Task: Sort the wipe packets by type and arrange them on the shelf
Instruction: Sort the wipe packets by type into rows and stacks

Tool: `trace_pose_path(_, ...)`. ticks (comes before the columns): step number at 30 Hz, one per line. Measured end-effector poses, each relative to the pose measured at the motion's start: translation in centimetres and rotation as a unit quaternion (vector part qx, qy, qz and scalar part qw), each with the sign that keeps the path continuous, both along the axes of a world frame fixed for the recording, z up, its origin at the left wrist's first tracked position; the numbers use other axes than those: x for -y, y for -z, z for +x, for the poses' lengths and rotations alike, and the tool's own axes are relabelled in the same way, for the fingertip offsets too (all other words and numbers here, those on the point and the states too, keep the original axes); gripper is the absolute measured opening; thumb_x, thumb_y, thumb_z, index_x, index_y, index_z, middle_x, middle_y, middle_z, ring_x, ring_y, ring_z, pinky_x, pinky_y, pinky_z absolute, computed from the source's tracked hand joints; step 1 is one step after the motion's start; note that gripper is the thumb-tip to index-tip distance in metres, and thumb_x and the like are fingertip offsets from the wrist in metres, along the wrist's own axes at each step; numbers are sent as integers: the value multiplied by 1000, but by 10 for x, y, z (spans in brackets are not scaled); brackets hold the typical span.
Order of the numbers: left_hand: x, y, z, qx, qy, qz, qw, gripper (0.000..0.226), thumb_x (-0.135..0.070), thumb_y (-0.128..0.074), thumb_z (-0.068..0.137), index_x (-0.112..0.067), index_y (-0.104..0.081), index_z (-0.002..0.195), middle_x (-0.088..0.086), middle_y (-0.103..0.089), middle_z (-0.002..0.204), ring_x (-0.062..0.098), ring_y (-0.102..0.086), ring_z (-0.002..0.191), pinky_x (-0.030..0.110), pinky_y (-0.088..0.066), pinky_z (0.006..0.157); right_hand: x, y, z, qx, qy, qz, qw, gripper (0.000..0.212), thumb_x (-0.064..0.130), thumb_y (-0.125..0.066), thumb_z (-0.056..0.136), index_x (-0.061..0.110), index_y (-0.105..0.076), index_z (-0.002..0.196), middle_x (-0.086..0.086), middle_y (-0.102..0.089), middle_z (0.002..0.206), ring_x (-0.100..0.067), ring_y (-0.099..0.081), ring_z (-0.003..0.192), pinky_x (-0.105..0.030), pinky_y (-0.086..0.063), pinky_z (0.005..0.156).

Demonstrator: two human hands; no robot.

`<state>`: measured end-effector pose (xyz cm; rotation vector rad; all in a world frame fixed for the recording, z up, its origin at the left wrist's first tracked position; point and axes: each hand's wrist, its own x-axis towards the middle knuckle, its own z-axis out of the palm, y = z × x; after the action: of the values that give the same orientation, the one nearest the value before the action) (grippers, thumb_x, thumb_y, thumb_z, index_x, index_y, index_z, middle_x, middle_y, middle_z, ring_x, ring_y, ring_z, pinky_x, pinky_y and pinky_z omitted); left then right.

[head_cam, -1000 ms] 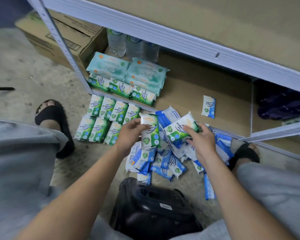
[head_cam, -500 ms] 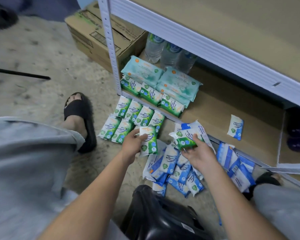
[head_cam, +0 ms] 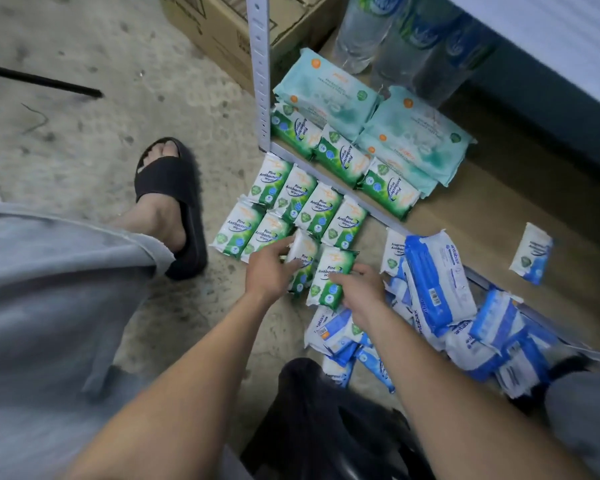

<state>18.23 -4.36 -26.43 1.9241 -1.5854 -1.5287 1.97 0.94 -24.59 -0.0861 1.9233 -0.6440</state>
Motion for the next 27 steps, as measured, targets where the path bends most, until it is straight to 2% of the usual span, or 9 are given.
trace_pose_path(3, 3, 7, -6, 23, 36, -74, 996, 48, -12, -66, 87, -23, -63, 134, -1, -69, 125, 20, -64, 109, 33, -51, 91, 2, 13, 3, -15, 3, -5, 1000, 22, 5, -79, 78, 18, -63, 87, -7, -73, 94, -28, -71, 92, -50, -59, 87)
trace_pose_path(6, 3, 20, 1, 106, 136, -128, 977, 52, -6, -64, 85, -20, -62, 135, 2, -61, 137, 29, -49, 123, 40, -42, 102, 2, 23, 4, -73, -78, 29, 994, 45, 14, -80, 75, 18, -62, 116, -4, -70, 108, -25, -67, 102, -46, -58, 89)
trace_pose_path(10, 2, 31, 13, 186, 196, -173, 947, 45, -9, -65, 88, -26, -67, 129, -1, -61, 133, 32, -50, 114, 43, -42, 90, 5, 22, 10, -116, -208, 27, 971, 46, 16, -74, 84, 19, -61, 128, -3, -61, 121, -23, -61, 111, -38, -53, 92)
trace_pose_path(13, 3, 34, 13, 207, 211, -200, 934, 44, -7, -69, 84, -26, -70, 124, -1, -64, 125, 33, -52, 107, 42, -43, 79, 4, 24, 19, -150, -281, 26, 948, 40, 17, -69, 86, 22, -65, 126, -7, -54, 129, -27, -62, 104, -34, -53, 85)
trace_pose_path(16, 3, 38, 12, 216, 227, -230, 921, 40, -8, -71, 80, -21, -72, 117, 2, -66, 117, 34, -53, 98, 41, -43, 70, 2, 26, 27, -149, -319, 24, 935, 50, 22, -70, 85, 22, -61, 134, -5, -47, 132, -24, -62, 105, -40, -51, 97)
trace_pose_path(20, 6, 35, 11, 237, 263, -215, 910, 32, -18, -74, 76, -19, -75, 108, 2, -65, 111, 33, -51, 98, 41, -43, 72, 0, 22, 23, -128, -359, 24, 924, 59, 23, -71, 88, 18, -51, 144, -5, -40, 136, -22, -55, 119, -37, -44, 107)
trace_pose_path(23, 7, 29, 9, 255, 288, -222, 896, 22, -24, -69, 79, -17, -75, 99, 1, -63, 114, 32, -49, 101, 41, -41, 74, -3, 18, 18, -131, -363, 21, 922, 60, 23, -69, 89, 20, -48, 146, -6, -40, 139, -22, -50, 126, -33, -40, 109)
trace_pose_path(25, 9, 28, 6, 252, 318, -244, 881, 33, -23, -68, 80, -19, -69, 112, 2, -60, 129, 33, -50, 109, 41, -40, 79, -4, 16, 18, -132, -368, 18, 920, 61, 22, -67, 90, 20, -46, 147, -6, -39, 141, -24, -48, 129, -31, -39, 109)
trace_pose_path(27, 15, 27, 1, 246, 356, -246, 868, 53, -21, -68, 81, -23, -57, 133, 3, -47, 149, 34, -46, 124, 45, -42, 90, -4, 16, 17, -131, -384, 20, 914, 63, 23, -64, 91, 21, -42, 150, -6, -38, 146, -24, -44, 133, -32, -37, 110)
